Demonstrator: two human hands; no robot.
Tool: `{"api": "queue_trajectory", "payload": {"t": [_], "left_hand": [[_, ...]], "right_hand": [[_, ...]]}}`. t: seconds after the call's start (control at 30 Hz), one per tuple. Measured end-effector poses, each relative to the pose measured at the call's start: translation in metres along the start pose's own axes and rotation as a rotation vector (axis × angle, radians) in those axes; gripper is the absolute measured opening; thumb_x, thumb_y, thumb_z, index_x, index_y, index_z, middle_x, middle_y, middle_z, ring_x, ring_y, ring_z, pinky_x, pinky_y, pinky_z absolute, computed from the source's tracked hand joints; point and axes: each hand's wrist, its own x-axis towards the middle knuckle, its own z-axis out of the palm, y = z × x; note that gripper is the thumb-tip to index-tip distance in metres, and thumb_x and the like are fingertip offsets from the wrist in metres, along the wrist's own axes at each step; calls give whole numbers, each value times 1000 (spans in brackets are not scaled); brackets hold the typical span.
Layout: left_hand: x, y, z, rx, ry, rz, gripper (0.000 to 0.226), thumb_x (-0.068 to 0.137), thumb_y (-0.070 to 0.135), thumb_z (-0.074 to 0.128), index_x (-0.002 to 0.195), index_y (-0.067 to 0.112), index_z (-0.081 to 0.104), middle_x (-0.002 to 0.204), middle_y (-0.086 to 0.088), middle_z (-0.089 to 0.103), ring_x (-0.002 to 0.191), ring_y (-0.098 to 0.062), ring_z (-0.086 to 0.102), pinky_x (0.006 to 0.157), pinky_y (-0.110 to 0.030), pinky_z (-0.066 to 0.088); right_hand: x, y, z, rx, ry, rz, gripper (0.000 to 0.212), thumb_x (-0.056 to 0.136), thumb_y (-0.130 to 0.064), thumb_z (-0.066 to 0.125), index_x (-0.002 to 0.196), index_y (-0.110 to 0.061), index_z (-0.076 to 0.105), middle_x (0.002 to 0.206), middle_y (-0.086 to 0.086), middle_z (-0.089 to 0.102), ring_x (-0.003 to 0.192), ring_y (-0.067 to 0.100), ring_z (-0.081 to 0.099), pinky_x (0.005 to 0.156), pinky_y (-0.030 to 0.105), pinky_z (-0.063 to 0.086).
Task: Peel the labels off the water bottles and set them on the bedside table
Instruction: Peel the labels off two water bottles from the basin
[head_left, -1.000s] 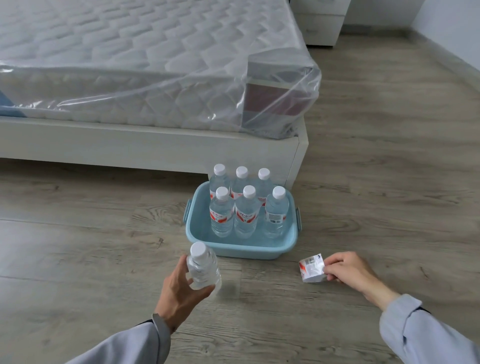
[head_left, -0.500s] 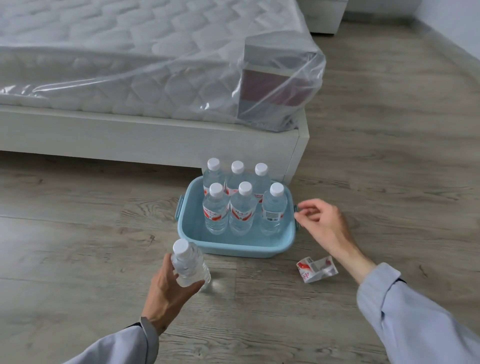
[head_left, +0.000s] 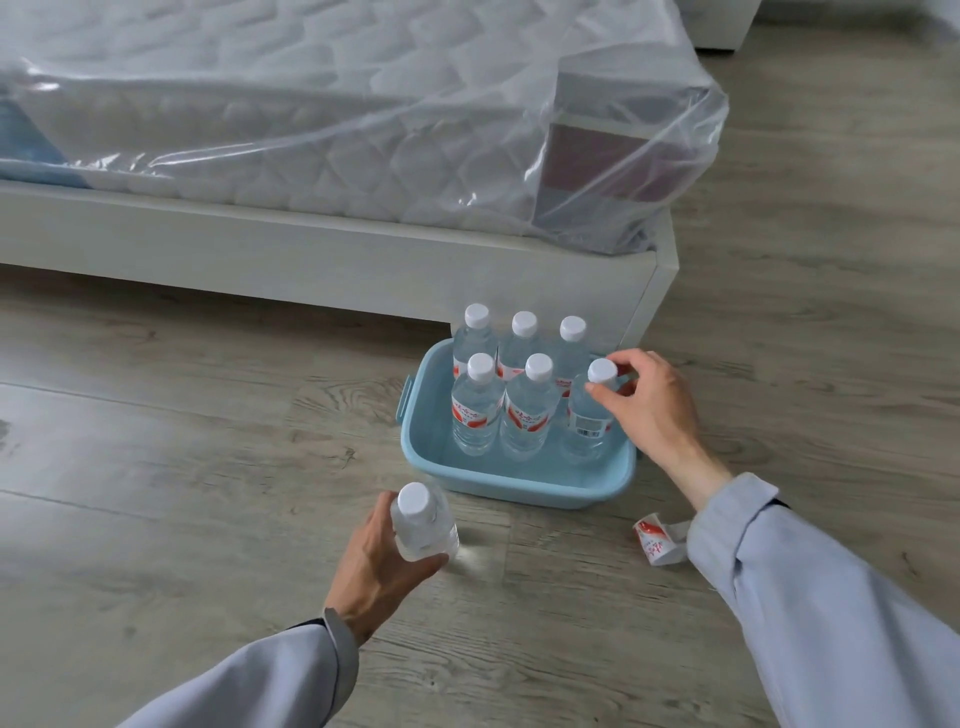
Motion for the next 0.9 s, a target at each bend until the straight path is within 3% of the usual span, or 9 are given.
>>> {"api": "queue_trajectory", "payload": {"t": [0.13,0.33,0.47,0.6,0.67,0.73,0.8,0.9], "left_hand": [[-5,7,-8,26,-11,36,66,66,48,88,121,33,55,113,15,68,105,-10,64,91,-42,57],[-7,42,-26,-32,41,154,69,63,60,91,121,40,57,120,28,67,113,5,64,92,-4,45],[-6,95,-41,-59,100,328,63,76,61,85,125,31,61,127,25,68,123,1,63,104,-9,44],[-2,152,-43,-28,140,460,46,87,45,82,124,23,65,122,19,68,114,12,61,94,-2,44],[2,176,-39,-8,110,480,49,88,41,83,128,21,65,126,11,67,109,14,58,90,0,44],[3,194,-34,-14,50,463,61,87,42,85,138,20,60,134,8,62,106,7,55,95,-9,48],[3,206,-32,-50,-12,426,73,87,39,86,148,18,53,143,5,59,122,-6,55,107,-30,51],[0,217,-36,-107,-90,446,67,88,32,86,146,16,56,140,5,68,131,-13,62,116,-42,47]], "right_hand": [[-4,-1,-4,-38,-17,-33,29,83,-19,87,108,-10,75,103,8,71,88,18,62,79,29,45],[-14,-13,-31,-40,-2,-77,30,82,-23,88,108,-13,77,102,4,74,89,18,68,80,29,51],[-14,-49,-64,0,30,-181,32,81,-25,88,109,-11,78,102,4,76,86,17,71,78,19,54],[-24,-95,-101,67,59,-264,30,82,-21,88,108,-11,78,103,5,76,90,19,73,80,20,60],[-32,-115,-119,91,65,-315,29,82,-21,88,107,-12,78,103,3,77,90,16,74,78,12,58],[-40,-133,-135,134,66,-361,28,83,-21,87,108,-12,79,103,1,78,89,13,74,76,10,56],[-48,-147,-150,187,62,-404,24,85,-24,86,108,-17,79,102,-4,79,91,9,75,78,12,57],[-55,-161,-172,329,-11,-458,22,88,-29,81,110,-27,77,101,-12,80,95,4,76,82,18,58]]}}
